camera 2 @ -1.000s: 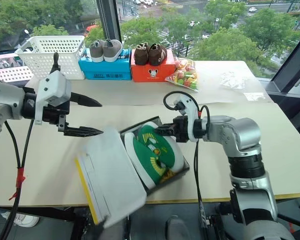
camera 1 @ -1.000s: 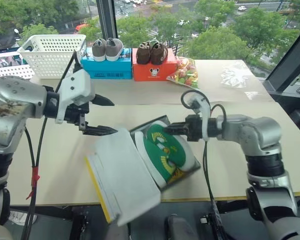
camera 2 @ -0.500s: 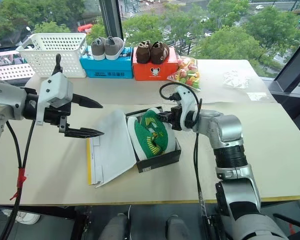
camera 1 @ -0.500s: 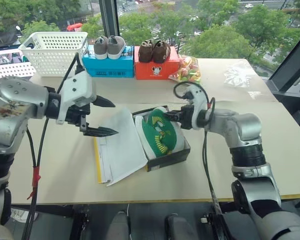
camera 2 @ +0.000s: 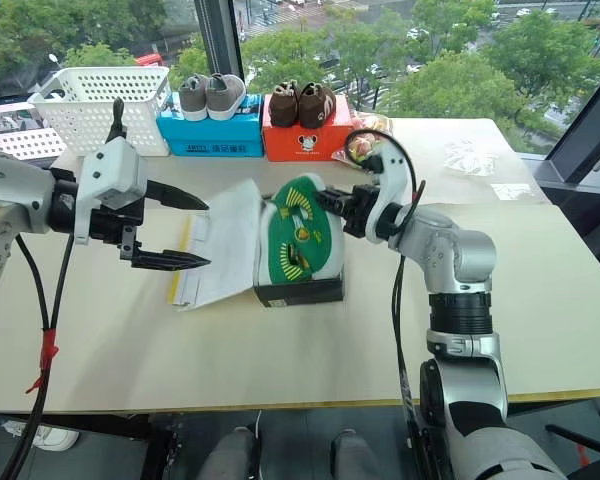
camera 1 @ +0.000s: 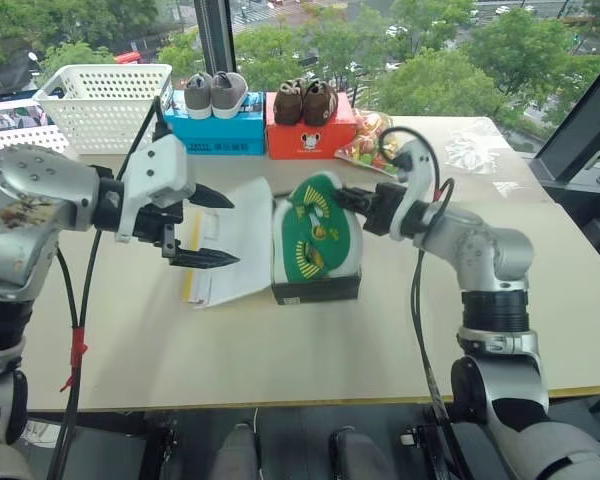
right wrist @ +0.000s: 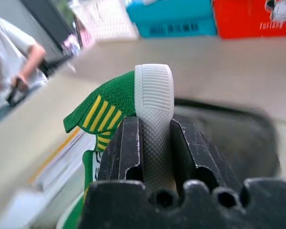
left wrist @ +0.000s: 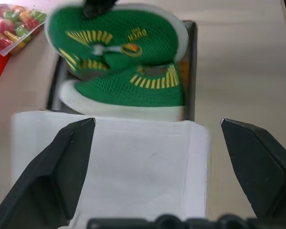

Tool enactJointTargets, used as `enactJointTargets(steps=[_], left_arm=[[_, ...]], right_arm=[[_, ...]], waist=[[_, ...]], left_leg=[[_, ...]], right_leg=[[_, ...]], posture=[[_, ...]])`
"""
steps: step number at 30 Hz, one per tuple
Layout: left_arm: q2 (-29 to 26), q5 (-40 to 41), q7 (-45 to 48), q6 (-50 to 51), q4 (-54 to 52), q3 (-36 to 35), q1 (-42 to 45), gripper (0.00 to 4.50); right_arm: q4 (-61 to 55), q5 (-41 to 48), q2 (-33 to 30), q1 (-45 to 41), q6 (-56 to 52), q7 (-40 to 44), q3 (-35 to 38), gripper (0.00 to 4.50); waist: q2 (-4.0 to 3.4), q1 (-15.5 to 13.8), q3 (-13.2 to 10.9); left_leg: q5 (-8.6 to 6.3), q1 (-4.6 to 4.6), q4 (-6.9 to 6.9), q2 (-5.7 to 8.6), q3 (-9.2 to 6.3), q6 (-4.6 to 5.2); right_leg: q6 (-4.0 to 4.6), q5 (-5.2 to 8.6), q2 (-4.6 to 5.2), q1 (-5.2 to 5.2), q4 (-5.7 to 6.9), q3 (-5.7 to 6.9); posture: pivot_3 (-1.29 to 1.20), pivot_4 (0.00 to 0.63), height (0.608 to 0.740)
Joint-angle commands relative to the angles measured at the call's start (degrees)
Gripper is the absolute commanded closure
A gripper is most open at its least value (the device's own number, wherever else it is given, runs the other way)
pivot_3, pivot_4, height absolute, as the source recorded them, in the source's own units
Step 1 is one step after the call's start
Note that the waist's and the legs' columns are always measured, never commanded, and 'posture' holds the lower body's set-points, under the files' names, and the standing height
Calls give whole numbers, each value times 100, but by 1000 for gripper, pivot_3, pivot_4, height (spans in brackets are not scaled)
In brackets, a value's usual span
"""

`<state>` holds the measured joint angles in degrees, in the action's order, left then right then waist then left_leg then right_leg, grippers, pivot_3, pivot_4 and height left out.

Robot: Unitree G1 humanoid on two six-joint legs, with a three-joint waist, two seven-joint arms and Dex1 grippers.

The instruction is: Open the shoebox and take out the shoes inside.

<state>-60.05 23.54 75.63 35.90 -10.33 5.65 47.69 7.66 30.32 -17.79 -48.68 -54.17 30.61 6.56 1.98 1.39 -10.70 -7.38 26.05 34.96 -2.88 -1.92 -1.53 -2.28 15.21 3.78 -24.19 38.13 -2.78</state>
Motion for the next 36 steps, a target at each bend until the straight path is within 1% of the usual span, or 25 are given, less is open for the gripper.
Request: enactJointTargets(steps=[1, 3, 6, 10, 12, 14, 17, 21, 23, 25, 27, 28, 31, 33, 36], left_arm=[[-17, -52, 40, -103, -17, -80, 193, 0], [-12, -64, 55, -103, -14, -79, 199, 0], [-16, -90, 75, -104, -4, -73, 206, 0], [-19, -87, 104, -76, 1, -85, 212, 0], [-13, -92, 125, -83, 20, -84, 220, 0], [19, -103, 148, -100, 71, -64, 267, 0], [89, -101, 187, -111, 132, -42, 339, 0], [207, -111, 258, -165, 237, 22, 444, 0], [317, -171, 273, -245, 331, 96, 526, 0], [386, -204, 296, -285, 379, 138, 567, 0], [441, -261, 319, -349, 422, 190, 612, 0], [456, -274, 327, -366, 432, 201, 625, 0], [491, -287, 376, -379, 481, 220, 689, 0], [501, -311, 418, -393, 509, 229, 716, 0], [505, -341, 454, -391, 528, 231, 735, 0]], right_arm=[[-244, 37, -62, -56, 76, 70, -21, 4014], [-215, 158, -11, -104, 49, 32, 114, 4014], [-130, 572, 112, -315, -91, -75, 603, 4014], [200, 1467, 177, -890, -294, -392, 1658, 4014], [351, 1810, 126, -1139, -395, -555, 2032, 4014], [502, 1876, -154, -1281, -470, -569, 2187, 4014], [629, 1630, -804, -1242, -402, -250, 1970, 4014], [1440, 998, -1966, -1107, -196, 102, 1664, 4014], [1972, 615, -2291, -873, -51, 218, 1416, 4014], [2075, 429, -2302, -625, 276, 544, 1197, 4014], [2119, 322, -2157, -323, 410, 858, 967, 4014], [2152, 284, -2112, -231, 448, 947, 902, 4014], [2725, -89, -2025, -80, 947, 945, 786, 4014], [3275, -507, -2094, 14, 1490, 899, 611, 4014], [3979, -1074, -2492, 93, 2284, 800, 486, 4014]], waist=[[0, 12, 0], [0, 25, 0], [0, 48, 0], [-4, 76, -2], [-8, 80, -5], [-8, 85, -5], [-8, 43, -5], [-9, -13, -6], [-9, -33, -6], [-8, -31, -5], [-9, 57, -5], [-9, 117, -6], [-28, 194, -17], [-37, 188, -22], [-37, 146, -22]], left_leg=[[0, 0, 1, 0, 0, 0], [0, -1, 1, -1, 0, 0], [0, -1, 0, -1, 0, 0], [0, 0, 1, 0, -1, 0], [0, 0, 0, -1, -1, 0], [0, -1, -2, -1, -1, 0], [0, -1, -2, 0, -1, 0], [0, 1, 2, 4, 0, 0], [0, 0, 1, 3, 0, 1], [0, -1, 2, 3, 0, 1], [0, -3, 4, 3, 2, 1], [0, -4, 2, 3, 5, 1], [0, -7, 3, 4, 6, 2], [1, -7, 3, 5, 8, 2], [0, -11, 2, 5, 10, 2]], right_leg=[[0, 0, 0, 0, 1, 0], [0, 0, -1, 1, 2, 0], [0, 0, -1, 1, 1, 0], [1, -1, 0, 1, 3, 0], [1, -1, 0, 0, 4, 0], [1, -1, 0, 1, 3, 0], [0, -1, 0, 4, -2, 1], [0, 0, 4, 4, -3, 0], [0, 0, 3, 3, -4, 0], [0, 0, 2, 7, -6, 0], [0, -1, 1, 5, -4, -5], [0, -1, 0, 4, -1, -11], [1, -2, -3, 1, 9, -21], [-1, -2, -2, 1, 8, -22], [-2, -1, -1, 6, 1, -21]], posture=[[0, 150, 740], [0, 150, 740], [0, 150, 740], [0, 150, 740], [0, 150, 740], [0, 150, 740], [0, 150, 740], [0, 150, 740], [0, 150, 740], [0, 150, 740], [0, 150, 740], [0, 150, 740], [0, 150, 740], [0, 150, 740], [0, 150, 740]])
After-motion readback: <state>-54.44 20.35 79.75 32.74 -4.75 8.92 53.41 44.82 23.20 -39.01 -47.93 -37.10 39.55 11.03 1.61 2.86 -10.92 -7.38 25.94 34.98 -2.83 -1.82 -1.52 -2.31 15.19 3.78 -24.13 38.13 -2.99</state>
